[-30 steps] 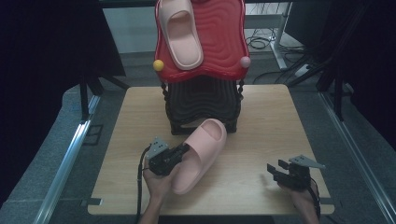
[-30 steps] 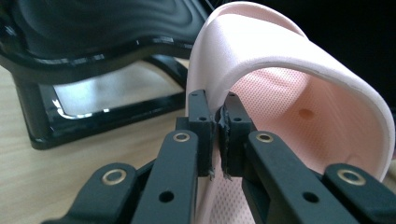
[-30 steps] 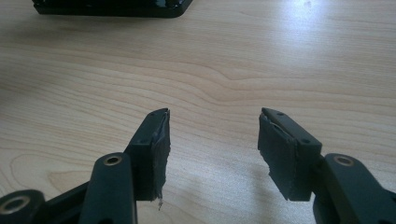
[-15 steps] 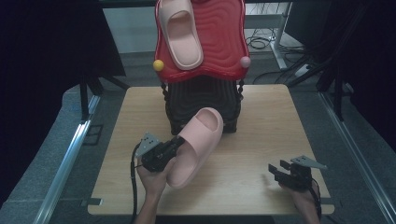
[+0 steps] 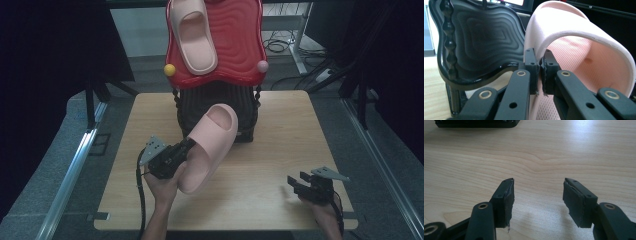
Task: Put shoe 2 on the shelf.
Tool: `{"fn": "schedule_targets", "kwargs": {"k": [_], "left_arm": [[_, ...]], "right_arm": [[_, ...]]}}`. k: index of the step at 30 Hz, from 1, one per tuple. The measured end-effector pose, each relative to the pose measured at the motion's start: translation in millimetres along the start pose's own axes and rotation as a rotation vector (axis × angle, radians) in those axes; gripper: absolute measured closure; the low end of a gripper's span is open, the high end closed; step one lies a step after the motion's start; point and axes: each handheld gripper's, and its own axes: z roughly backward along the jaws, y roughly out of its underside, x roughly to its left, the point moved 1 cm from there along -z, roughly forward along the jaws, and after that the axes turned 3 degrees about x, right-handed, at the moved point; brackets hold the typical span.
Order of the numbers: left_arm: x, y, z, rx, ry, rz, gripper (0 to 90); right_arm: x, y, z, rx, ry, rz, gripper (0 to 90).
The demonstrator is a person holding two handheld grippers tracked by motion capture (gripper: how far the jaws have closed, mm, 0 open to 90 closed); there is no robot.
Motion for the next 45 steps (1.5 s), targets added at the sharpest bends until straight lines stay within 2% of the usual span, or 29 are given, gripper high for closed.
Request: {"fn": "schedule_targets", "kwargs": {"k": [16,37,45], "left_arm": [[-3.5,-25.0,-5.1,-0.031,0.016,-0.012,85.4],[-8.9,-56.4,-20.8,-0.06,0.015,-0.033,85.4],[-14.5,-72.8,-27.6,-0.075,0.032,-0.036,85.4]], "right_arm": [[-0.5,0.3,-0.7,0.001,0.001,0.0,42.6],[-1.5,1.6,-2.5,0.004,0.001,-0.008,42.4],[-1.0,1.7,-3.2,0.009,0.0,-0.003,42.1]]}}
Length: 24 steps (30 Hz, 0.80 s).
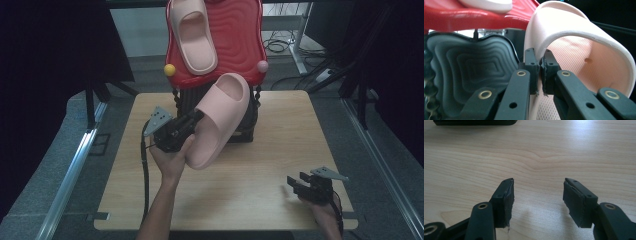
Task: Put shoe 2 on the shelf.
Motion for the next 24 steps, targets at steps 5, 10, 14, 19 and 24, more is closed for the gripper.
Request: {"fn": "schedule_targets", "kwargs": {"k": [5,10,14,19,24], "left_arm": [[-2.5,-9.8,-4.7,-0.013,0.002,-0.005,85.3],[-4.0,-19.4,-9.4,-0.023,-0.005,-0.014,85.3],[-5.4,-26.6,-12.1,-0.046,-0.009,-0.017,85.4],[-6.5,-34.4,-16.7,-0.053,-0.015,-0.027,85.4],[-7.6,-44.6,-21.5,-0.065,-0.023,-0.029,85.3]], "right_arm": [[1.1,0.4,-1.1,0.001,0.001,0.008,41.3],[0.9,0.6,-1.0,0.002,0.0,0.003,41.1],[1.2,0.4,-1.0,0.002,-0.002,0.009,40.9],[1.7,0.7,-1.5,0.005,-0.004,0.011,40.8],[1.3,0.6,-1.4,0.003,-0.003,0.008,40.7]]}}
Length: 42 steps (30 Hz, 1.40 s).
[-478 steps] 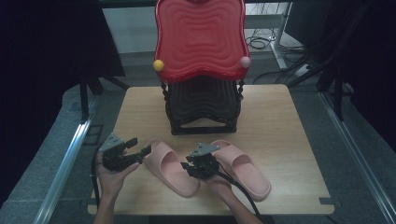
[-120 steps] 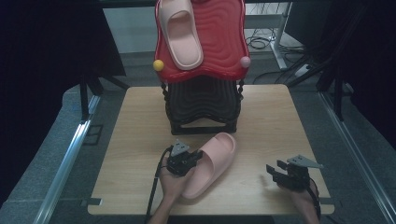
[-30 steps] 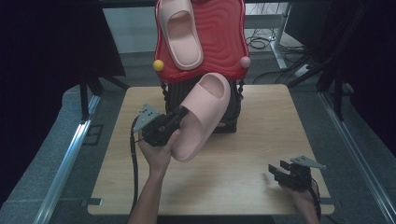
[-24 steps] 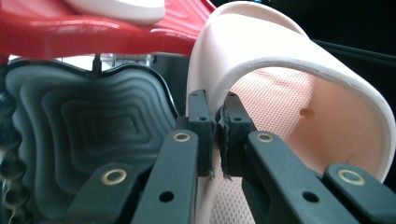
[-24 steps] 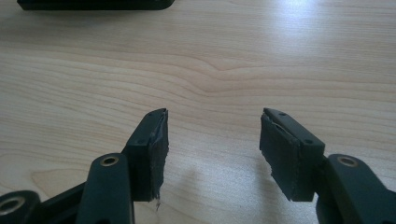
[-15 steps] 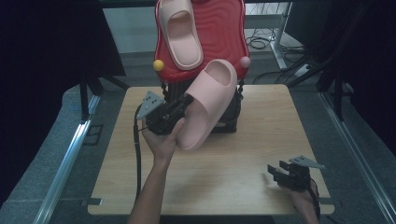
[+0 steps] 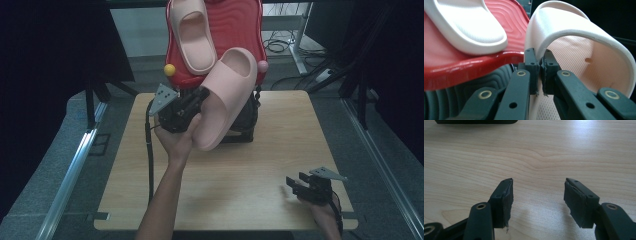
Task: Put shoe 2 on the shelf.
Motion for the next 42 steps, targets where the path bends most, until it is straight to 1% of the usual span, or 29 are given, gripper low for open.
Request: {"fn": "schedule_targets", "kwargs": {"k": [5,10,17,21,22,24,29,31,32,33,36,38,40,42], "left_arm": [[-3.4,-11.2,-4.7,-0.017,-0.009,-0.012,85.3],[-9.1,-27.1,-10.7,-0.031,-0.016,-0.035,85.4],[-17.0,-46.3,-21.7,-0.036,-0.018,-0.059,85.3],[-18.6,-53.9,-29.9,-0.035,-0.016,-0.057,85.2],[-19.4,-56.5,-32.1,-0.043,-0.017,-0.044,85.2],[-20.5,-61.8,-35.0,-0.048,-0.019,-0.047,85.2],[-23.3,-76.4,-44.0,-0.05,-0.044,-0.063,85.3],[-23.5,-80.9,-48.4,-0.052,-0.056,-0.064,85.2],[-23.7,-83.0,-51.7,-0.05,-0.062,-0.07,85.3],[-23.5,-85.5,-56.5,-0.037,-0.068,-0.078,85.3],[-22.8,-89.5,-67.7,-0.028,-0.088,-0.087,85.3],[-21.5,-91.8,-74.5,-0.022,-0.101,-0.09,85.3],[-20.0,-94.5,-80.5,-0.017,-0.116,-0.093,85.2],[-18.9,-97.3,-85.8,-0.014,-0.122,-0.088,85.2]], "right_arm": [[1.0,0.3,-0.3,0.003,-0.003,0.002,40.4],[1.1,-0.4,0.9,0.0,-0.005,0.003,40.4],[0.4,-0.5,1.9,-0.003,-0.005,-0.002,40.4],[-0.5,-0.5,2.6,-0.007,-0.006,-0.002,40.3],[-0.7,-0.5,2.9,-0.006,-0.006,-0.004,40.4],[-1.7,-0.6,3.4,-0.011,-0.003,-0.003,40.4],[-3.1,-1.0,5.5,-0.017,-0.003,-0.011,40.4],[-3.1,-0.9,5.7,-0.016,-0.004,-0.013,40.4],[-3.0,-0.8,5.5,-0.018,-0.003,-0.012,40.4],[-3.1,-0.7,5.5,-0.018,-0.002,-0.012,40.4],[-2.1,-1.2,5.9,-0.024,-0.003,-0.018,40.3],[-1.5,-1.2,6.5,-0.025,-0.005,-0.011,40.4],[-2.2,-0.5,5.8,-0.023,-0.003,-0.013,40.4],[-3.2,0.1,5.5,-0.02,-0.006,-0.02,40.3]]}}
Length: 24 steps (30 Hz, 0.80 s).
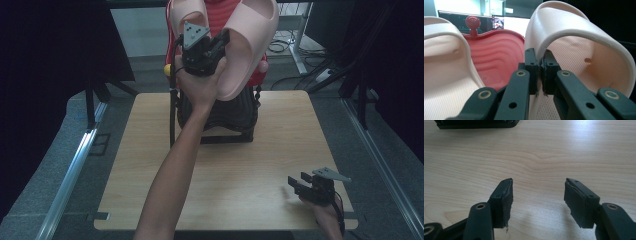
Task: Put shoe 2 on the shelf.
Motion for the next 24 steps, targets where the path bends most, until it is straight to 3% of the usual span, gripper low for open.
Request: {"fn": "schedule_targets", "kwargs": {"k": [9,14,24], "left_arm": [[-1.7,-16.4,-27.6,-0.001,-0.073,-0.023,85.2],[4.1,-21.6,-41.9,-0.015,-0.113,0.025,85.1],[8.4,-21.5,-71.5,0.01,-0.162,0.046,85.0]], "right_arm": [[0.3,-1.0,4.4,-0.014,-0.011,-0.009,40.2],[-0.8,0.4,3.6,-0.007,-0.013,-0.014,40.2],[-2.4,1.1,6.4,-0.012,-0.009,-0.025,40.2]]}}
